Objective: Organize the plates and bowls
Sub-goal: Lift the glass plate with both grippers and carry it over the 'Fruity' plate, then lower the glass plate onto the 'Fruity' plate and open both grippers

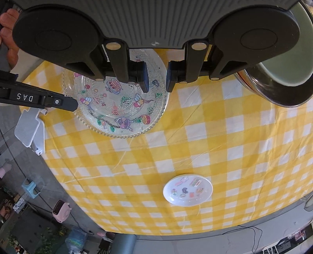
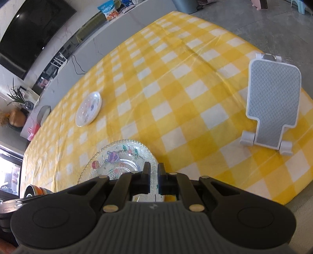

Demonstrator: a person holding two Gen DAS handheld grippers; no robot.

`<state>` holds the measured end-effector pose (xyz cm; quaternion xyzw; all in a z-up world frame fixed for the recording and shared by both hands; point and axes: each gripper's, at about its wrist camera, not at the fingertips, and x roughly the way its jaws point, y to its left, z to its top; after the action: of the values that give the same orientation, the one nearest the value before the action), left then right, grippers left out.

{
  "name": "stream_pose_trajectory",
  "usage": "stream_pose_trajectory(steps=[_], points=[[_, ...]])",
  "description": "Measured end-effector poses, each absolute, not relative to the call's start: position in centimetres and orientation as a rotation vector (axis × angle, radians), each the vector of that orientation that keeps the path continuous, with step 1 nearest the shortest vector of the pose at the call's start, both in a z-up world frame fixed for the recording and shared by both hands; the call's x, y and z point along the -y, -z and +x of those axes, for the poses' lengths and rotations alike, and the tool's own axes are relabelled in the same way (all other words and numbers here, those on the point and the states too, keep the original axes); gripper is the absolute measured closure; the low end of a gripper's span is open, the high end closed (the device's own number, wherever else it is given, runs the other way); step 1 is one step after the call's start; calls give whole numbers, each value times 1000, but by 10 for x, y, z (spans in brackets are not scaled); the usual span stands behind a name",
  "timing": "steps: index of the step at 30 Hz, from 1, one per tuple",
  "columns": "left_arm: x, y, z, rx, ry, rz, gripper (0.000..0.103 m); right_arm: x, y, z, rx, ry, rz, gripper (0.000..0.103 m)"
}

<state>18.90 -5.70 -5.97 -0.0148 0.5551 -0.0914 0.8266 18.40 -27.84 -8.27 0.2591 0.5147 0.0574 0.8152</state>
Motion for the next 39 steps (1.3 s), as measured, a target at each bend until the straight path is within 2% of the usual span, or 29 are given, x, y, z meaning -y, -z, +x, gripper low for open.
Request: stream_pose_trajectory(steps=[33,37,39], points=[[68,69,190,-1190,158,48,83,260,80,183,-1135,-96,396,96],[65,69,191,-1187,150,46,81,261,79,183,-1131,-82,406,91],[64,67,190,-1181,150,39,75,263,79,183,-1133,-75,414,79]])
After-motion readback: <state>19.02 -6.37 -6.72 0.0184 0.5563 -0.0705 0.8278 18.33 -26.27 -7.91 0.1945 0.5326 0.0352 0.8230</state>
